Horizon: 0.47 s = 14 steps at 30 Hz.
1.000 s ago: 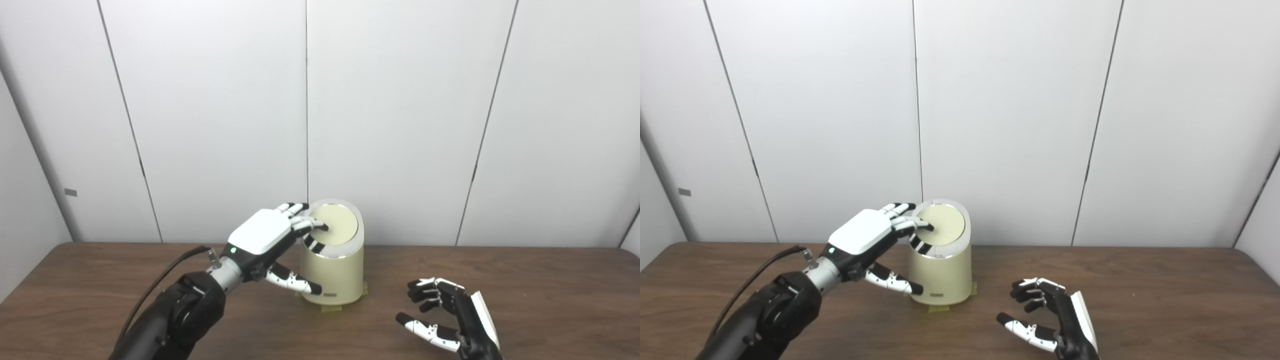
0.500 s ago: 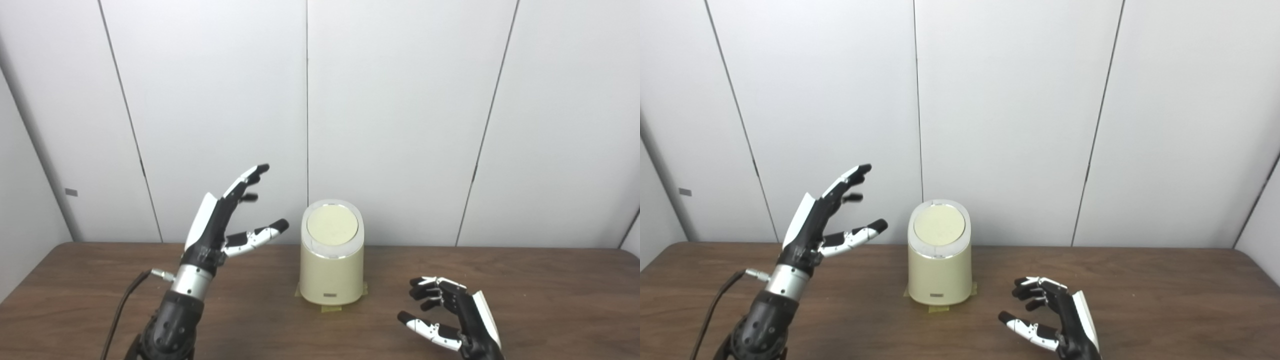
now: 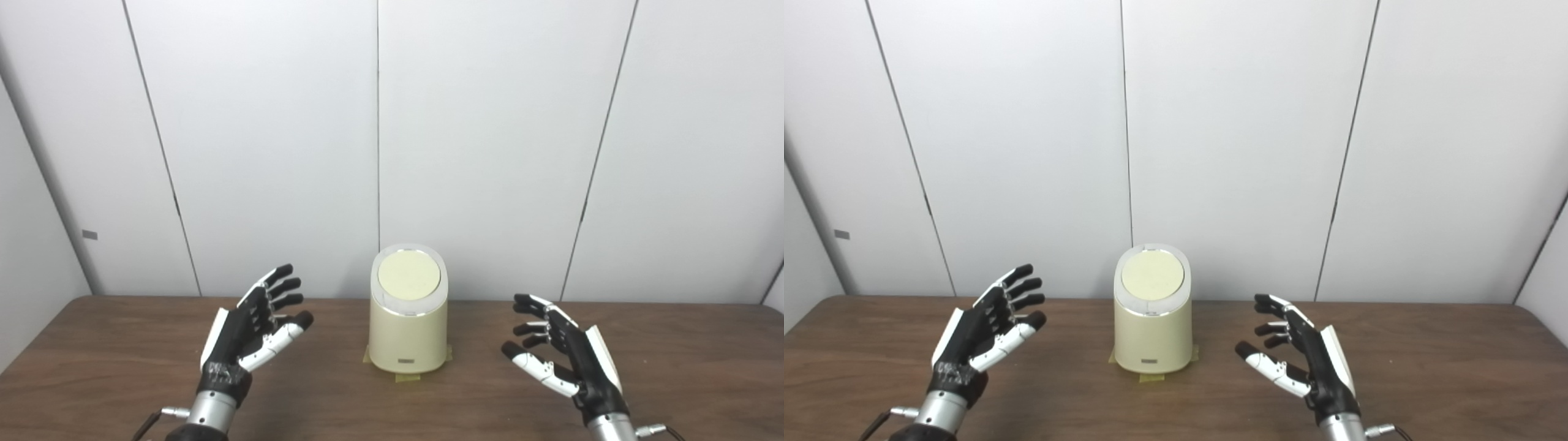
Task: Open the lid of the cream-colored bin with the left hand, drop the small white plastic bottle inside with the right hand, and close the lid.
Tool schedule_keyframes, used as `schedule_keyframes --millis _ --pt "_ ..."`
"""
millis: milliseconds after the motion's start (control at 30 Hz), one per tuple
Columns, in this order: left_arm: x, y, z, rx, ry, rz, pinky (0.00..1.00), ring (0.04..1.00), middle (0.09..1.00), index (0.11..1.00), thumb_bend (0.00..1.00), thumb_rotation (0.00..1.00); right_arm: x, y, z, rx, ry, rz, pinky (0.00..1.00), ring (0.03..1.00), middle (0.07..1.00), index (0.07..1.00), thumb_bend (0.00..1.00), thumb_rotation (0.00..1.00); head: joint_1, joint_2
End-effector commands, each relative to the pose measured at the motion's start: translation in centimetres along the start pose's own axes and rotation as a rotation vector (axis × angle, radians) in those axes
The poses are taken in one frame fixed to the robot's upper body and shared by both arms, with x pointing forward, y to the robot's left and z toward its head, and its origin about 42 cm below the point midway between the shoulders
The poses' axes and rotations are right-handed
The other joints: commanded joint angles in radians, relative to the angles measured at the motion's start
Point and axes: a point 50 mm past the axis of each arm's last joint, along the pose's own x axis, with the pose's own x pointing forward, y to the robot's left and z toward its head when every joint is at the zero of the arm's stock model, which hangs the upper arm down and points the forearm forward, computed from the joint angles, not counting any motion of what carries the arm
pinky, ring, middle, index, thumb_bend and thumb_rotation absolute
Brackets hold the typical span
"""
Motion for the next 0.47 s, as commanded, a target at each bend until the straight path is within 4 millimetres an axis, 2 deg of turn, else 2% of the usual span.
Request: schedule_keyframes --millis 0,67,133,267,433 --pt "1.3 -0.1 2.5 -0.014 -0.090 -0.021 0.70 0.818 0.856 0.903 0.80 0.39 2.1 -0.9 2.1 0.017 -0.070 -0.006 0.58 0.692 0.814 0.840 0.59 0.63 0.010 0.020" --pt "1.2 -0.2 2.2 -0.015 -0.076 -0.029 0.72 0.828 0.863 0.904 0.81 0.41 2.3 -1.1 2.0 0.045 -0.051 0.014 0.61 0.726 0.844 0.865 0.59 0.64 0.012 0.025" --pt "1.0 -0.2 1.7 -0.015 -0.059 -0.033 0.73 0.833 0.863 0.905 0.82 0.43 2.5 -1.0 1.8 0.079 -0.034 0.028 0.63 0.754 0.872 0.885 0.57 0.60 0.012 0.027" --pt "0.7 -0.2 1.2 -0.018 -0.036 -0.048 0.75 0.841 0.866 0.908 0.82 0.44 2.5 -0.7 1.9 0.105 -0.007 0.056 0.61 0.746 0.883 0.899 0.57 0.53 0.010 0.035" --pt "0.6 -0.1 0.8 -0.010 -0.020 -0.062 0.74 0.842 0.867 0.914 0.83 0.44 2.4 -0.5 1.9 0.097 0.019 0.092 0.60 0.740 0.889 0.927 0.63 0.53 0.004 0.042"
